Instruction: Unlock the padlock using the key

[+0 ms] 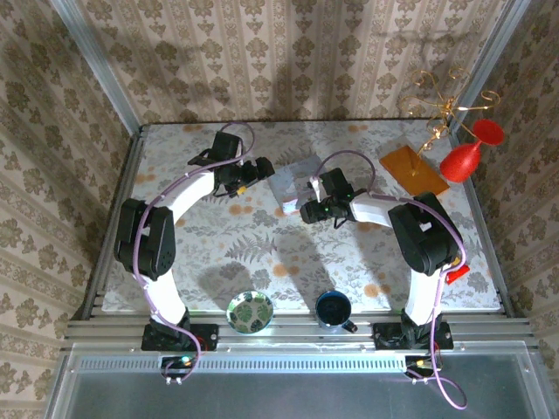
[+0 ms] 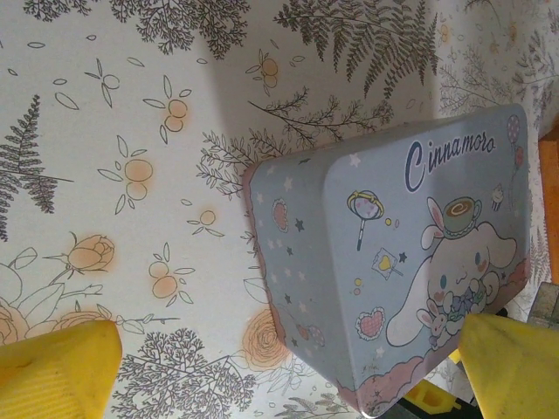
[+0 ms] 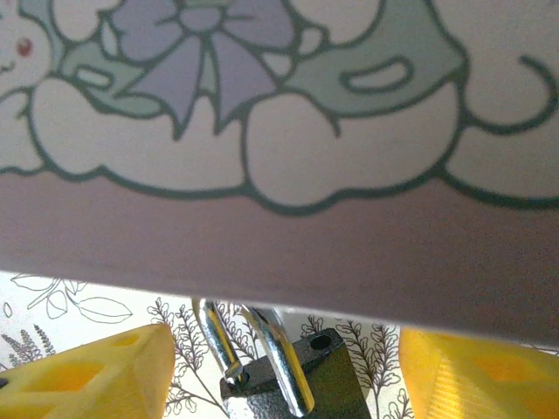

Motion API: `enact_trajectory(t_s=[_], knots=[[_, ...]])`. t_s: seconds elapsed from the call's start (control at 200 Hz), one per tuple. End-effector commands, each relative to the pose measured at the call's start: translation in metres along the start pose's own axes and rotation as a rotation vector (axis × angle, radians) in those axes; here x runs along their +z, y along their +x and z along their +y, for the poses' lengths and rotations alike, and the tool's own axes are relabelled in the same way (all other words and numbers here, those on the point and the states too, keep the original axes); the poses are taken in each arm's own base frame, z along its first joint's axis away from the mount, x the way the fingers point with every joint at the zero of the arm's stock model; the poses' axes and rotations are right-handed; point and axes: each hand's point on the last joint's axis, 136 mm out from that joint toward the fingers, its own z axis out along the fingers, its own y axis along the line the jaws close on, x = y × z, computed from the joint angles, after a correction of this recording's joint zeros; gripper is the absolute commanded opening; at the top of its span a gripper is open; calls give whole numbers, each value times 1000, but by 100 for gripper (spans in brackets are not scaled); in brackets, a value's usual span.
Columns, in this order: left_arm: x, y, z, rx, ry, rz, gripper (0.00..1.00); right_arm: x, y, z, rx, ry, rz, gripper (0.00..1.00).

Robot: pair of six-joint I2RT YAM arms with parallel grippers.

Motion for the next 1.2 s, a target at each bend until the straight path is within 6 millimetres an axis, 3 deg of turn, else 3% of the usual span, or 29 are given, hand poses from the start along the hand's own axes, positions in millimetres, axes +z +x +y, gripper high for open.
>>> enact_trajectory(t_s=[0.0,0.2,0.525,0.735,0.835,0.89,1.051,1.196], knots=[[-2,-10,-5,-20,26,-22,100,6,15,6,5,0,20,66],[-4,-11,-5,-31,28,-29,100,9,24,9,-14,21,29,52],[-9,-6,-2,-13,-10,-26,100,7,32,10,-40,51,41,49],[-7,11,-1,33,-66,-4,100,-2,33,10,-52,70,31,42],[-6,17,2,63,-105,9,100,-6,29,10,-64,81,18,30],[-3,29,-7,107,-116,27,99,-8,27,11,-75,81,14,23],[0,47,-6,218,-222,64,94,-16,18,13,-136,133,26,13],[0,61,-1,251,-276,73,91,-20,18,13,-165,161,47,11]])
